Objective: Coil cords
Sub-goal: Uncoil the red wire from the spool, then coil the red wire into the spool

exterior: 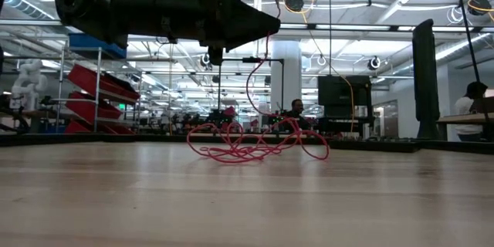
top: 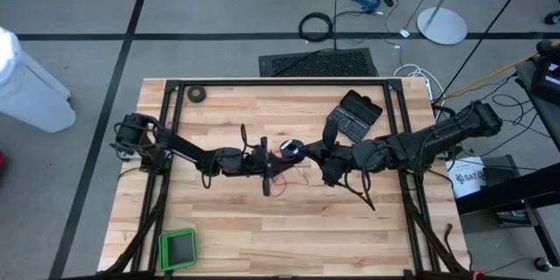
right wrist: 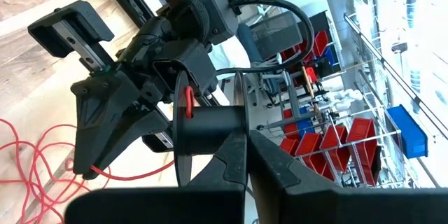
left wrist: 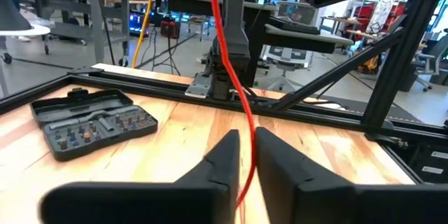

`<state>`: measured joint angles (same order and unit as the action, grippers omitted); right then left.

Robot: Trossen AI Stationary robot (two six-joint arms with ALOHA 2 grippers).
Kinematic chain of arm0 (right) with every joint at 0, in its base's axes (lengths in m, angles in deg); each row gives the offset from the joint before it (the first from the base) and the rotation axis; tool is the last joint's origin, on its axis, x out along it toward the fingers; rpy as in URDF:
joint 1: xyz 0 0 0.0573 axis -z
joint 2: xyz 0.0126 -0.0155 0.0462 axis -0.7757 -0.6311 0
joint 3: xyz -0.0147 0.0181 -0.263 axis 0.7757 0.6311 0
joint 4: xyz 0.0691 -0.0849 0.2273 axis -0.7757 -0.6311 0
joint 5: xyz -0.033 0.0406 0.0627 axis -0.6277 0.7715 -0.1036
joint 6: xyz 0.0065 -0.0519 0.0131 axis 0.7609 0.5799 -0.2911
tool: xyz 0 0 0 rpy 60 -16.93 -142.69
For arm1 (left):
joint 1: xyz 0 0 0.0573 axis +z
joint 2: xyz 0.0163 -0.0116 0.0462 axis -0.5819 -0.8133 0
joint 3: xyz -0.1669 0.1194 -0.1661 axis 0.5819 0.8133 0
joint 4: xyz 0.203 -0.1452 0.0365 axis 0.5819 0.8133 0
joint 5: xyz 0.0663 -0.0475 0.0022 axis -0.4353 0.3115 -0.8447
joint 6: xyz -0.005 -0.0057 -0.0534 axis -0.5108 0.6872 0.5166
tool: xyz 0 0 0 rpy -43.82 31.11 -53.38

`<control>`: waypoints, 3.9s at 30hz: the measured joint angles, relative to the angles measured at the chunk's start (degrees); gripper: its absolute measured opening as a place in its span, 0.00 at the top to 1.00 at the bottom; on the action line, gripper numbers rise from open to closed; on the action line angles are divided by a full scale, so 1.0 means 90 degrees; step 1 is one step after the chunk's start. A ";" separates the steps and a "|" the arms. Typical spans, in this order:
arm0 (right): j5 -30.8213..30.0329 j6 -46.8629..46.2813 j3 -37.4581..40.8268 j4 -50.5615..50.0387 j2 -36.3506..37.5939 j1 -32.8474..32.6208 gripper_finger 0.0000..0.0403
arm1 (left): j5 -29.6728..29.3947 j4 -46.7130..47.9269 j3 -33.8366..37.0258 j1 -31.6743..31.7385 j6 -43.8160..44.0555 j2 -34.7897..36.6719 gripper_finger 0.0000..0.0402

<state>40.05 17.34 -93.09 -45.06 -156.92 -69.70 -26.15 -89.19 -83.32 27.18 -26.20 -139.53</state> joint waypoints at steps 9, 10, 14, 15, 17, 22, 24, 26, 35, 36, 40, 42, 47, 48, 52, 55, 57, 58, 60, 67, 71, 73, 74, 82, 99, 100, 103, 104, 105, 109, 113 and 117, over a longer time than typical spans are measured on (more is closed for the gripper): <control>-0.0017 -0.0187 0.0000 -0.0134 0.0000 -0.0002 1.00 | -0.0036 0.0071 0.0023 0.0007 -0.0351 0.0184 0.98; -0.0038 -0.0224 0.0000 -0.0197 0.0000 -0.0002 1.00 | -0.0056 0.0079 0.0060 0.0013 -0.0373 0.0251 0.99; -0.0399 -0.0406 0.0000 -0.0379 0.0000 -0.0002 1.00 | -0.0150 0.0255 0.0223 0.0015 -0.0513 0.0729 0.99; -0.0479 -0.0450 0.0000 -0.0432 0.0000 -0.0002 1.00 | -0.0155 0.0315 0.0252 0.0015 -0.0521 0.0877 0.99; -0.0563 -0.0527 0.0000 -0.0562 0.0000 -0.0002 1.00 | -0.0152 0.0479 0.0299 0.0010 -0.0641 0.1196 1.00; -0.0714 -0.0546 0.0000 -0.0549 0.0000 0.0017 1.00 | 0.0060 0.0626 0.0281 -0.0167 -0.0789 0.1820 1.00; -0.0714 -0.0546 0.0000 -0.0546 -0.0002 0.0057 1.00 | 0.0080 0.0642 0.0227 -0.0273 -0.0790 0.1932 1.00; -0.0715 -0.0546 0.0000 -0.0518 -0.0002 0.0119 1.00 | 0.0095 0.0626 0.0087 -0.0385 -0.0793 0.1960 1.00; -0.0685 -0.0377 0.0000 -0.0010 -0.0128 0.0447 1.00 | 0.0343 0.0580 -0.0678 -0.0894 -0.0851 0.1555 1.00; -0.0670 -0.0375 0.0000 0.0002 -0.0135 0.0478 1.00 | 0.0362 0.0577 -0.0780 -0.0941 -0.0851 0.1471 1.00; -0.0663 -0.0369 0.0000 0.0165 -0.0146 0.0551 1.00 | 0.0377 0.0579 -0.1120 -0.1048 -0.0848 0.0976 1.00; -0.0641 -0.0360 0.0000 0.0185 -0.0148 0.0556 1.00 | 0.0399 0.0594 -0.1264 -0.1067 -0.0800 0.0667 1.00; -0.0638 -0.0334 0.0000 0.0183 -0.0148 0.0551 1.00 | 0.0516 0.0630 -0.1416 -0.1067 -0.0810 0.0119 0.92; -0.0639 -0.0329 0.0000 0.0182 -0.0148 0.0551 1.00 | 0.0524 0.0662 -0.1416 -0.1066 -0.0831 0.0089 0.89; -0.0641 -0.0357 0.0000 0.0182 -0.0148 0.0554 1.00 | 0.0532 0.0961 -0.1416 -0.1052 -0.0841 0.0127 0.77; -0.0644 -0.0359 0.0000 0.0182 -0.0148 0.0545 1.00 | 0.0532 0.1333 -0.1413 -0.1052 -0.0964 0.0300 0.70; -0.0645 -0.0370 0.0000 0.0188 -0.0148 0.0537 1.00 | 0.0532 0.1805 -0.1413 -0.1052 -0.1023 0.0559 0.67; -0.0671 -0.0386 0.0000 0.0191 -0.0147 0.0535 1.00 | 0.0532 0.2133 -0.1413 -0.1052 -0.1020 0.0718 0.66; -0.0690 -0.0471 0.0000 0.0186 -0.0117 0.0537 1.00 | 0.0541 0.2891 -0.1413 -0.1052 -0.1021 0.1099 0.64; -0.0538 -0.0517 0.0000 0.0596 -0.0029 0.0557 1.00 | 0.0545 0.5630 -0.1413 -0.1151 -0.1121 0.2727 0.64; 0.0231 -0.0552 0.0000 0.1006 -0.0027 0.0650 1.00 | 0.0503 0.6500 -0.1411 -0.1256 -0.1116 0.3506 0.64; 0.0444 -0.0563 0.0000 0.1050 -0.0027 0.0691 1.00 | 0.0462 0.6779 -0.1411 -0.1346 -0.1111 0.3826 0.64; 0.0495 -0.0568 0.0000 0.1040 -0.0027 0.0715 1.00 | 0.0454 0.6887 -0.1411 -0.1402 -0.1074 0.3983 0.64; 0.0652 -0.0665 0.0000 0.1032 -0.0027 0.0854 1.00 | -0.0428 0.7194 -0.1392 -0.1923 -0.0975 0.4808 0.64; 0.2345 -0.1151 0.0000 0.1078 -0.0028 0.1054 1.00 | -0.3245 0.3951 -0.0364 -0.1945 -0.5071 0.3824 0.64; 0.2343 -0.1211 0.0000 0.1046 -0.0029 0.1054 1.00 | -0.3243 0.3800 -0.0364 -0.1945 -0.5138 0.3779 0.64; 0.2336 -0.1367 0.0000 0.0905 -0.0036 0.1054 1.00 | -0.3240 0.3457 -0.0364 -0.1945 -0.5116 0.3735 0.64; 0.2334 -0.1417 0.0000 0.0871 -0.0039 0.1054 1.00 | -0.3240 0.3356 -0.0364 -0.1943 -0.5051 0.3737 0.64; 0.2326 -0.1467 0.0000 0.0843 -0.0039 0.1054 1.00 | -0.3235 0.3296 -0.0362 -0.1928 -0.4991 0.3740 0.64; 0.2321 -0.1590 0.0000 0.0838 -0.0042 0.1052 1.00 | -0.2914 0.3349 -0.0363 -0.1887 -0.4643 0.3736 0.64; 0.2315 -0.1787 0.0000 0.0848 -0.0044 0.1054 1.00 | -0.2314 0.3313 -0.0362 -0.1885 -0.4445 0.3723 0.64; 0.2310 -0.1882 0.0000 0.0848 -0.0047 0.1053 1.00 | -0.2253 0.3290 -0.0362 -0.1885 -0.4352 0.3723 0.64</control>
<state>60.84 0.40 -93.09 -37.44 -157.35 -60.22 -46.43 -59.58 -86.58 10.22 -65.37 -106.03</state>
